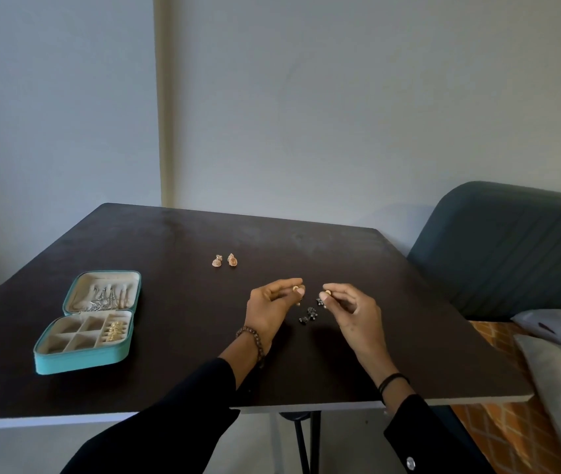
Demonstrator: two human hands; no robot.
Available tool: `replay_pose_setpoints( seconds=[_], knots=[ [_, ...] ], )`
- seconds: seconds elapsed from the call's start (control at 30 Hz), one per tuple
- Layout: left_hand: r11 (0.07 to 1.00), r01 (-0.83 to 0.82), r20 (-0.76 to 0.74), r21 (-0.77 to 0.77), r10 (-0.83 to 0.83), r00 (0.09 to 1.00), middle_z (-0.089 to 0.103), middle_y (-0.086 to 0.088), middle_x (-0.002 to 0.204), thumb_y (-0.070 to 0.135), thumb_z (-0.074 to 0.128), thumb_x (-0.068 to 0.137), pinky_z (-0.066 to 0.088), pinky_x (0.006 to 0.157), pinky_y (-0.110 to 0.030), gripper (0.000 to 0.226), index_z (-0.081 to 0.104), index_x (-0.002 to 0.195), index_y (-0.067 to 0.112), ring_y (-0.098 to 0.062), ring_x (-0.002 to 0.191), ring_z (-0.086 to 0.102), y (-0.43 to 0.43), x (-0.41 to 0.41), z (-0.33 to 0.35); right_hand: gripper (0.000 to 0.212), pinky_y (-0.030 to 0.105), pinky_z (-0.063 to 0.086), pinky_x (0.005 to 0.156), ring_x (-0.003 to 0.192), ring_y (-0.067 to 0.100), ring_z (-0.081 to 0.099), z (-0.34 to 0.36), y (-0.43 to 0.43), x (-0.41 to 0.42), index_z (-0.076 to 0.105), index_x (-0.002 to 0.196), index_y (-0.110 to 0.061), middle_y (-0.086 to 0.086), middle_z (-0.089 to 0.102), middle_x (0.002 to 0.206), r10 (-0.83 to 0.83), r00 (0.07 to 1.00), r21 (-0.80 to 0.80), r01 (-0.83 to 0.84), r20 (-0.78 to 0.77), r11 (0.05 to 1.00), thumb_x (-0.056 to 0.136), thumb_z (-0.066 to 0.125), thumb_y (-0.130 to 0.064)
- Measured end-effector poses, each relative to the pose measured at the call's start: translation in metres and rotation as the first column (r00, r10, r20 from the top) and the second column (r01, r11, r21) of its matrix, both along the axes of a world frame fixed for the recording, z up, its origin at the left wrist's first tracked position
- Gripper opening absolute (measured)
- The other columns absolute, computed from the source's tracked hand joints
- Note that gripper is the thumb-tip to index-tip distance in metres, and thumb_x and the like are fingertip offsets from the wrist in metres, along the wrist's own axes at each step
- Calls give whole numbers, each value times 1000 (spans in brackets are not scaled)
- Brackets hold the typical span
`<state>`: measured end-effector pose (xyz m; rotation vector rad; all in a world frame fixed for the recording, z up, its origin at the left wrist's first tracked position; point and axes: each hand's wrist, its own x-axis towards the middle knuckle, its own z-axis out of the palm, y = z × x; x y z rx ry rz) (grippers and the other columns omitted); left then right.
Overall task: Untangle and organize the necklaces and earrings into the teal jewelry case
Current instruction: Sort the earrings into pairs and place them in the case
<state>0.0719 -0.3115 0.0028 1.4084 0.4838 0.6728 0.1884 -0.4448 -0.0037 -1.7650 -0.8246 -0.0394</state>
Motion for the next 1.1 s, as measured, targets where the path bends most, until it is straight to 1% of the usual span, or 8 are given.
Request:
replay_pose_setpoints(
  seconds=[0.2,0.33,0.5,0.67,0.77,0.87,1.0,1.1],
  knots=[
    [981,-1,-4,-194,0,1000,76,2,93,12,75,85,52,69,-12,23,76,108,13,-3,81,66,-1,-25,15,18,24,57,88,100,5,72,17,5,-32,78,108,-28,-10,78,102,175,971,36,-171,-164,985,91,77,-27],
    [956,-11,-52,-293,-4,999,77,3,97,37,67,91,50,87,-30,23,79,98,19,-11,94,65,4,-42,23,25,29,53,95,106,6,69,24,14,-51,79,108,-30,-10,77,106,202,945,52,-195,-258,979,99,61,-45],
    [952,-17,-75,-305,-7,997,77,9,100,42,45,101,47,92,-32,38,78,103,23,-10,102,65,16,-61,28,50,36,50,96,108,13,68,26,29,-60,80,107,-33,-9,77,109,194,919,22,-199,-344,980,101,41,-64],
    [994,-26,-113,-108,14,993,74,-1,108,23,63,95,53,85,-24,22,72,114,16,-12,101,67,42,-69,21,17,19,56,81,99,5,71,31,45,-70,78,111,-27,-10,78,103,281,916,1,-293,-285,956,97,68,-30],
    [991,-79,-219,112,102,970,72,0,110,14,63,95,54,97,-28,27,67,122,14,-10,102,67,59,-66,11,17,14,53,74,88,2,72,23,64,-68,76,111,-26,-9,78,97,274,942,-98,-296,-192,950,95,72,-21],
    [955,-173,-275,242,238,931,73,2,104,13,66,93,54,93,-24,22,70,115,15,-6,94,68,76,-61,7,18,13,52,74,86,0,71,15,89,-63,76,110,-24,-10,76,95,256,956,-179,-279,-141,943,94,72,-18],
    [926,-222,-332,304,321,887,73,4,92,15,73,88,57,90,-30,18,71,106,17,-6,86,69,98,-50,5,18,20,56,85,95,5,71,12,127,-50,77,111,-20,-8,76,99,225,969,-265,-244,-100,933,94,72,-15],
    [935,-230,-391,269,325,861,74,3,84,17,78,84,60,84,-36,9,73,91,19,-9,79,71,116,-41,7,19,2,45,73,89,-1,66,16,150,-43,76,112,-18,-8,73,97,204,977,-345,-214,-66,914,94,71,-14]
  ],
)
